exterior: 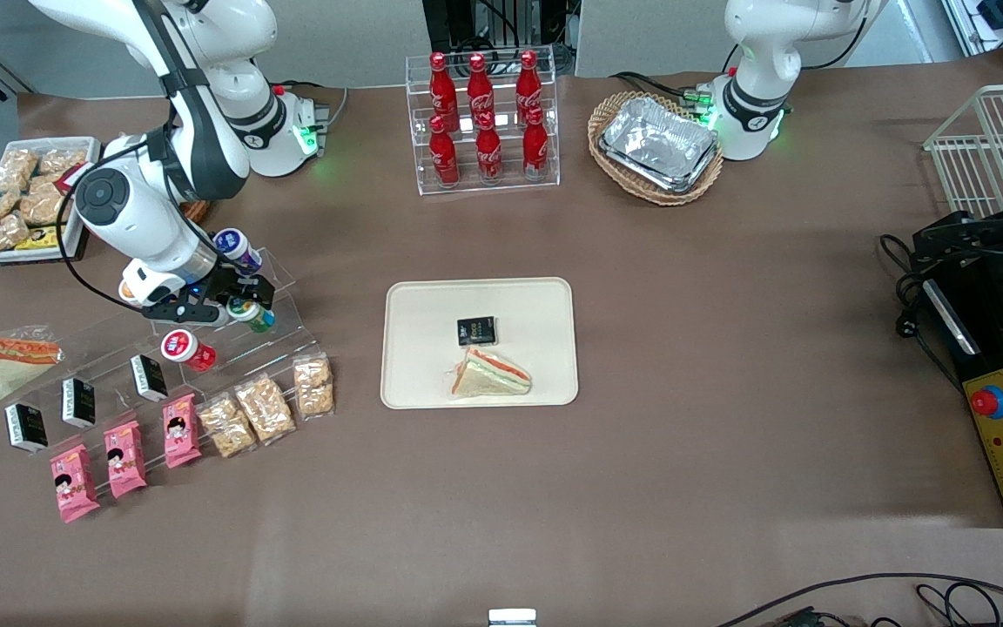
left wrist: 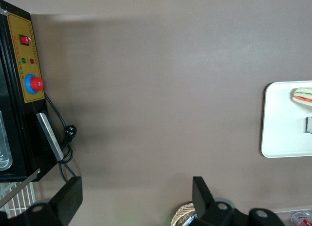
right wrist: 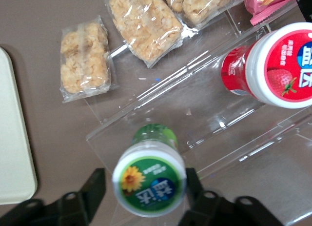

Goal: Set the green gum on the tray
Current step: 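Close the right gripper on the green gum tub, then lift the green gum tub and carry it to the cream tray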

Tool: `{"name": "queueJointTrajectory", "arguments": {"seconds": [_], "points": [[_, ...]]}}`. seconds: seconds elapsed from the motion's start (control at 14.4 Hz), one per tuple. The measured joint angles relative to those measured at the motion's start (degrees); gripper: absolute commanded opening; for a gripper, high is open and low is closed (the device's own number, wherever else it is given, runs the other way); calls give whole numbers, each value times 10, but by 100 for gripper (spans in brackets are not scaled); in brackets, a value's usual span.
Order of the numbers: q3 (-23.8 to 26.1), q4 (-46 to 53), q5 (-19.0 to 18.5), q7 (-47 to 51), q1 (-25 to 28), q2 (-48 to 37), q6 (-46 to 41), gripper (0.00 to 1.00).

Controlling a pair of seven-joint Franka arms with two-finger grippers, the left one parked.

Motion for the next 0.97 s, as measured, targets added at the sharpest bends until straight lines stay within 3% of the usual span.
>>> {"name": "queueJointTrajectory", "arguments": {"seconds": [0.14,0.62,0.97], "points": [[0,0,-12,0,0,0,1,17],[0,13,-20,-17,0,-5,-16,16],[-6,157,-20,-45,-3,-18,-211,16]]}}
